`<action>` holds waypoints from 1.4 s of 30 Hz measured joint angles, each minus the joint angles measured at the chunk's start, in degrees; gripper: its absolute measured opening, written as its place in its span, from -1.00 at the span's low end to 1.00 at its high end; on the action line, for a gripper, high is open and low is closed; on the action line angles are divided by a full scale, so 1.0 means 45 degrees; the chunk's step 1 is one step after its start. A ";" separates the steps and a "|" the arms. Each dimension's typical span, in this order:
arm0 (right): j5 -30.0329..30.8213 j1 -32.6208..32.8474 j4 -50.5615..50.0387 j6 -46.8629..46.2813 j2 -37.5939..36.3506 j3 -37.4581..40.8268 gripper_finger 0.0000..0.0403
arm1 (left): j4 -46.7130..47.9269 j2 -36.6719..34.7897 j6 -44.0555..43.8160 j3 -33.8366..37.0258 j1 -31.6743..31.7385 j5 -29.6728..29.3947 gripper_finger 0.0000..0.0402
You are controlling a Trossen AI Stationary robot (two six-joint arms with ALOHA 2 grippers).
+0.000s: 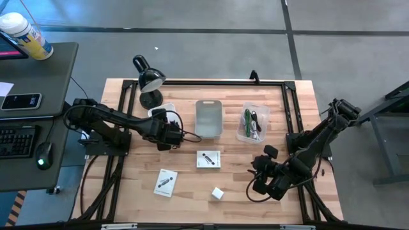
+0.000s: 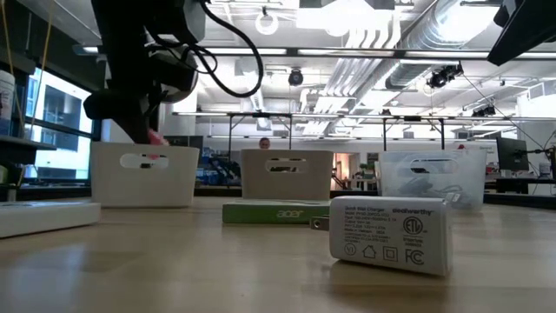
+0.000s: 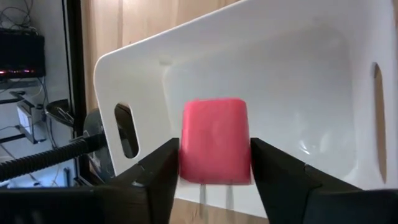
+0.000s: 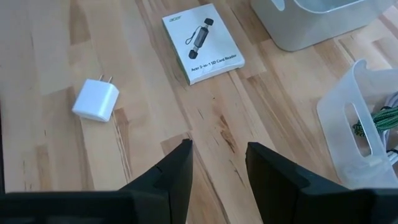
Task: Pick and place items into bin
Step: Put the pink charger adapter into the white bin, then put the white charger adapter into the white bin
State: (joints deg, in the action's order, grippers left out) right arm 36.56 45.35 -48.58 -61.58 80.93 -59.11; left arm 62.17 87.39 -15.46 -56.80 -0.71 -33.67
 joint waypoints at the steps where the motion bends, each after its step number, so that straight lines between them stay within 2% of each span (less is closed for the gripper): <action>1: -0.0005 -0.0002 0.0004 -0.0005 0.0000 0.0000 -0.31 | -0.0021 -0.0002 0.0000 0.0000 -0.0005 0.0005 -0.03; 6: -0.0005 -0.0002 0.0058 -0.0018 0.0000 0.0000 -0.31 | 0.0121 -0.0005 0.0001 0.0000 -0.0005 0.0016 0.19; 12: 0.0064 0.0001 0.0055 0.0005 0.0000 0.0000 -0.31 | 0.0291 -0.0034 0.0086 -0.0051 -0.0005 0.0408 0.32; 20: 0.0532 0.0000 0.0044 0.0352 0.0000 -0.0009 -0.31 | 0.1893 -0.0102 0.0732 -0.1785 0.0000 0.0493 0.31; 23: 0.0565 -0.0002 0.0044 0.0354 0.0000 -0.0015 -0.31 | 0.1982 -0.0102 0.0972 -0.2767 -0.0009 0.0939 0.27; 27: 0.0563 0.0003 0.0028 0.0359 0.0000 -0.0015 -0.31 | 0.0860 -0.0102 0.1613 -0.3859 -0.0010 0.2794 0.23; 31: 0.0523 0.0001 0.0005 0.0467 0.0000 -0.0015 -0.31 | -0.1600 -0.0102 0.2318 -0.4260 -0.0251 0.5188 0.17; 34: 0.0334 0.0003 0.0061 0.0551 0.0000 -0.0015 -0.31 | -0.3418 -0.0028 0.3250 -0.4274 -0.0843 0.6436 0.13; 37: -0.0314 -0.0002 0.0353 0.0845 0.0000 -0.0015 -0.31 | -0.4601 0.0239 0.4045 -0.4274 -0.1700 0.6998 0.08; 42: -0.1437 0.0003 0.1488 0.2165 0.0255 -0.0015 -0.31 | -0.5649 0.0921 0.4686 -0.4274 -0.3302 0.6696 0.00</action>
State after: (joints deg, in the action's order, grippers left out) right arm 30.09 45.36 -41.88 -51.84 82.07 -59.18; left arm 36.75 91.54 5.62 -76.03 -15.57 -3.54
